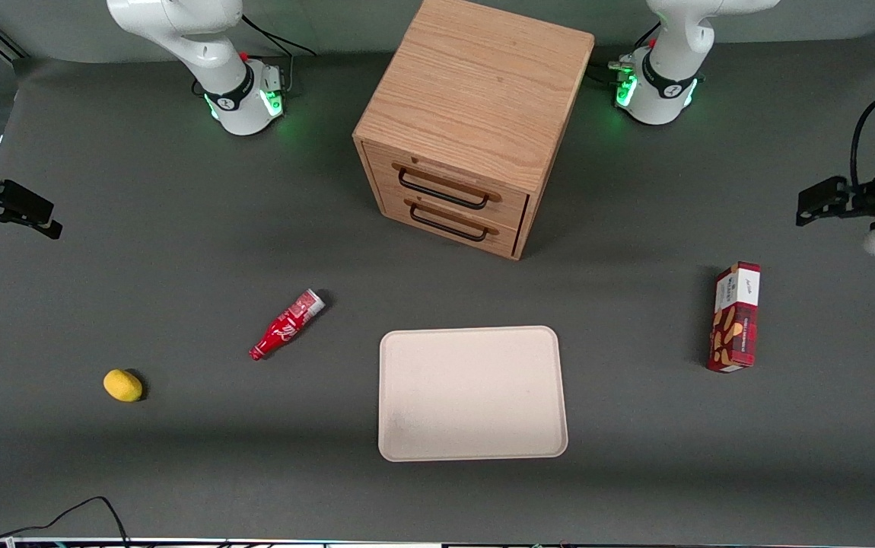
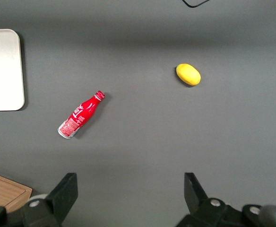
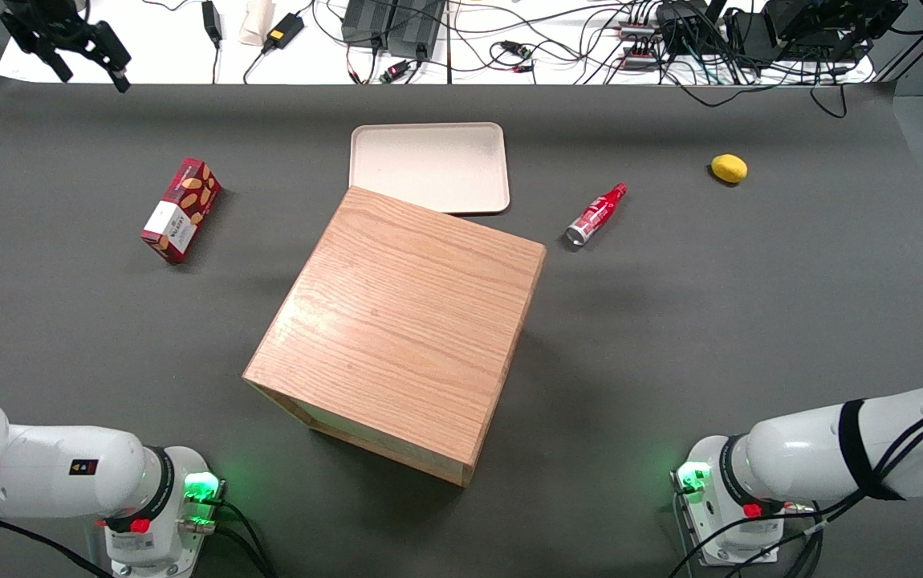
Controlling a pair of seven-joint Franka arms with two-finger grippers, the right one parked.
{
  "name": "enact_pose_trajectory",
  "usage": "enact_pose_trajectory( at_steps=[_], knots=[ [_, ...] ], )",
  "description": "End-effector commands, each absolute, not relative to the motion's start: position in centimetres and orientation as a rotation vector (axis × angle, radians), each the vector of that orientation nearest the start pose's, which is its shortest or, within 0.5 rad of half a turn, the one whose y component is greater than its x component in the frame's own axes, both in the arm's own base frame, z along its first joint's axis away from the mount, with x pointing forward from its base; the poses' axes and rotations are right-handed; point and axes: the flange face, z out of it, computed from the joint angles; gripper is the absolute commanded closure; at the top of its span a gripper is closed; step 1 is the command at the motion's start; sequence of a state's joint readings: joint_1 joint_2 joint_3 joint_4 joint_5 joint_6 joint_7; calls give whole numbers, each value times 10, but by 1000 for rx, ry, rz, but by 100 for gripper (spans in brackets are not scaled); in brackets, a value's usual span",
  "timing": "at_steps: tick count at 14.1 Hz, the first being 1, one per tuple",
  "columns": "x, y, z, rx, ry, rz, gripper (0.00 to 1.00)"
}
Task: Place red cookie box on tray
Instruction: 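Move the left gripper toward the upright red tartan cookie box, then lower the open left gripper around the cookie box and close it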
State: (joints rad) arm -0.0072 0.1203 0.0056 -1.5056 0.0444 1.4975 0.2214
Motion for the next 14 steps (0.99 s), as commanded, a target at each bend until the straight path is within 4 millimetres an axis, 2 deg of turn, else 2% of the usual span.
enact_pose_trajectory(
  at_steps=[1,3,5,6,9,10,12,14],
  knots=[
    [601,4,534,-3026,400,236,0],
    [606,13,485,-3015,523,175,0],
    [607,13,449,-3019,535,164,0],
    [609,21,430,-3022,532,167,0],
    [600,30,375,-3028,527,154,0],
    [595,43,360,-3034,499,129,0],
    [590,50,324,-3029,548,88,0],
    [589,60,301,-3034,531,64,0]
  ],
)
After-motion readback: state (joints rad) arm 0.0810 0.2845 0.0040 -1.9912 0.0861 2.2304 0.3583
